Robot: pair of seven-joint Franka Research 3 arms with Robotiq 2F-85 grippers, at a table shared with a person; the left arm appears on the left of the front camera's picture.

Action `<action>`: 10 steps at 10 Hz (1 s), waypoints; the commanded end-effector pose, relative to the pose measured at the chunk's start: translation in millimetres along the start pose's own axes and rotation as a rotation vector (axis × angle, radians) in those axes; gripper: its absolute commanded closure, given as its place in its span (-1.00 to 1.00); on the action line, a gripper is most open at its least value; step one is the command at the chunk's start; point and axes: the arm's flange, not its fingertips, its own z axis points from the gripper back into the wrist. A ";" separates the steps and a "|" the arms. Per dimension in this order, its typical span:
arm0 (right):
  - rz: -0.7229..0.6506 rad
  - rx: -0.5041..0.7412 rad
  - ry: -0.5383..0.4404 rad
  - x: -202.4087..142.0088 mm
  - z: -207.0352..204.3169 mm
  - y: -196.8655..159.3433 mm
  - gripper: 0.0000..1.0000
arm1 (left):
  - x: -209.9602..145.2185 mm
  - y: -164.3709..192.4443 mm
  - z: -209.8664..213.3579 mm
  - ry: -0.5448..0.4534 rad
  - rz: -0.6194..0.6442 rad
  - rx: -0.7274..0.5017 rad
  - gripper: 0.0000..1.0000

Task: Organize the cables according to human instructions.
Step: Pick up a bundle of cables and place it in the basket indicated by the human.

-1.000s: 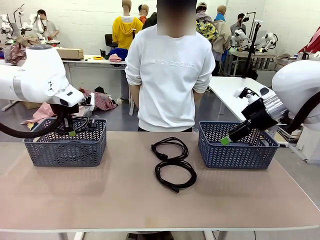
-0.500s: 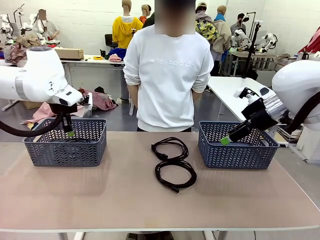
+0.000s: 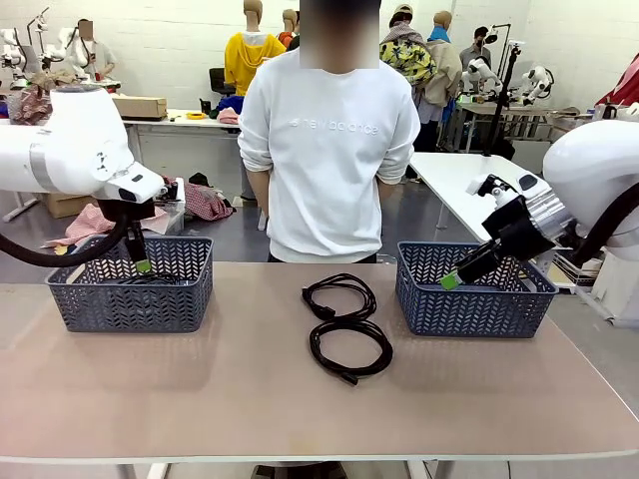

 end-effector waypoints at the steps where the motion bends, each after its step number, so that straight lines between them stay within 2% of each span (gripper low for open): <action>1: 0.014 0.015 -0.024 1.5 -1.6 -2.4 -1.00 | -0.7 2.0 5.1 -0.009 0.029 -0.028 -1.00; 3: 0.014 0.015 -0.024 1.5 -1.6 -2.4 -1.00 | 2.1 3.3 2.6 -0.018 0.044 -0.041 -1.00; 4: 0.014 0.015 -0.024 1.5 -1.6 -2.4 -1.00 | 4.0 3.7 1.0 -0.032 0.102 -0.041 -1.00; 5: 0.014 0.015 -0.024 1.5 -1.6 -2.4 -1.00 | 0.8 0.4 1.5 0.002 0.016 -0.025 -1.00; 10: 0.014 0.015 -0.024 1.5 -1.6 -2.4 -1.00 | 0.8 0.4 1.5 0.002 0.016 -0.025 -1.00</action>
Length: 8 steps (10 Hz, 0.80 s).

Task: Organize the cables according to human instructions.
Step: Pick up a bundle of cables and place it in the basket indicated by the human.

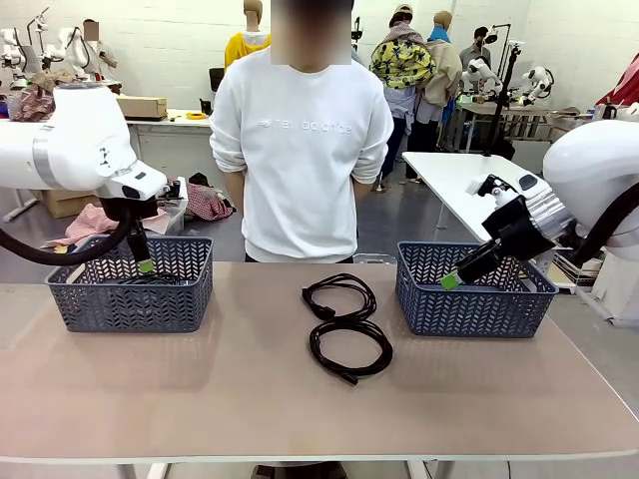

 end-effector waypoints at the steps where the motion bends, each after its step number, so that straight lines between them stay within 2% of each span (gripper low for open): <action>1: 0.014 0.015 -0.024 1.5 -1.6 -2.4 -1.00 | 0.0 0.0 0.0 0.000 0.000 0.000 -1.00; 4: 0.014 0.015 -0.024 1.5 -1.6 -2.4 -1.00 | 19.9 -35.1 21.3 -0.114 -0.004 0.001 -1.00; 7: 0.014 0.015 -0.024 1.5 -1.6 -2.4 -1.00 | 20.8 -80.0 36.0 -0.240 -0.060 -0.012 -1.00; 8: 0.014 0.015 -0.024 1.5 -1.6 -2.4 -1.00 | 21.4 -93.6 37.5 -0.253 -0.069 -0.011 -1.00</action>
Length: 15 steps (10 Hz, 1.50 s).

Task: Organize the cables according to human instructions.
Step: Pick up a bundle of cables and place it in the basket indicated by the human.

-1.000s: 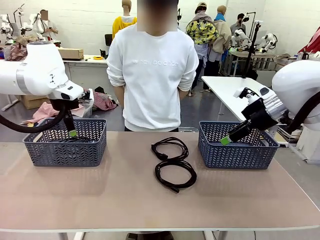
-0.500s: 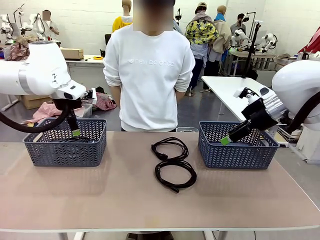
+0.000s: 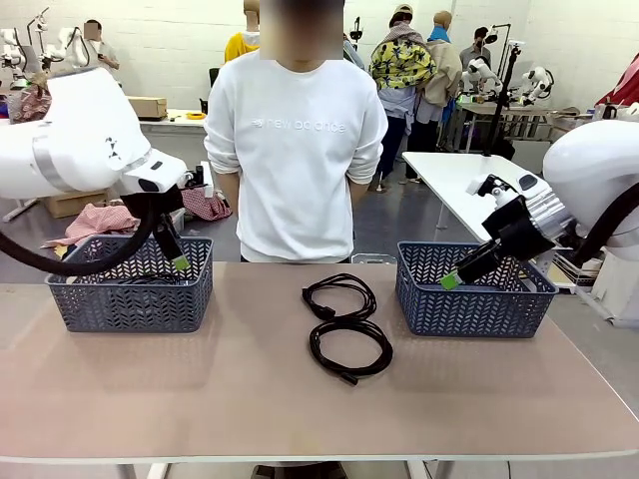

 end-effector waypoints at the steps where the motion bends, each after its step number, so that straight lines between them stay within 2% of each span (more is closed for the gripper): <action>1: 0.014 0.015 -0.024 1.6 -1.6 -2.4 -1.00 | -15.0 -26.6 -0.1 -0.068 -0.038 -0.014 -1.00; 3: 0.014 0.015 -0.024 1.6 -1.6 -2.4 -1.00 | -10.6 -52.2 0.1 -0.117 -0.074 -0.075 -1.00; 7: 0.014 0.015 -0.024 1.6 -1.6 -2.4 -1.00 | -8.8 -94.1 -9.2 -0.185 -0.061 -0.123 -1.00; 11: 0.014 0.015 -0.024 1.6 -1.6 -2.4 -1.00 | -7.0 -113.5 -14.6 -0.202 -0.050 -0.121 -1.00; 15: 0.014 0.015 -0.024 1.6 -1.6 -2.4 -1.00 | -0.4 -109.2 -13.6 -0.162 -0.046 -0.138 -1.00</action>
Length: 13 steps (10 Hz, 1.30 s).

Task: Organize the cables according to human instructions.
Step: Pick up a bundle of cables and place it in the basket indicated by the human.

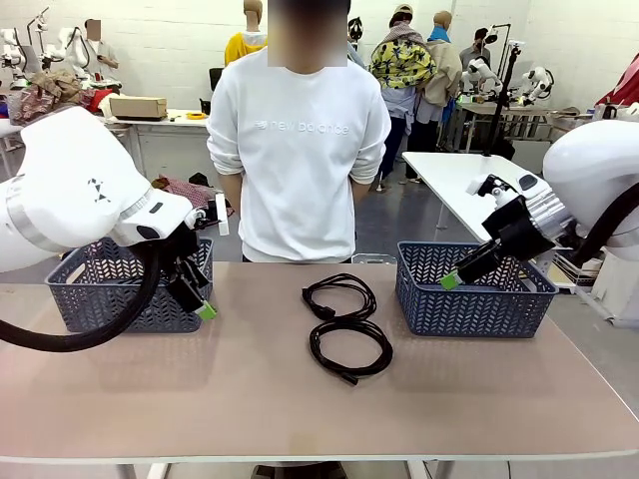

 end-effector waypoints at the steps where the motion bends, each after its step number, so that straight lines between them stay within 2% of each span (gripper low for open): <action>1: 0.014 0.015 -0.024 1.6 -1.6 -2.4 -1.00 | 0.8 0.6 0.4 0.000 0.001 -0.006 -1.00; 13: 0.014 0.015 -0.024 1.6 -1.6 -2.4 -1.00 | 0.8 0.6 0.4 0.000 0.001 -0.006 -1.00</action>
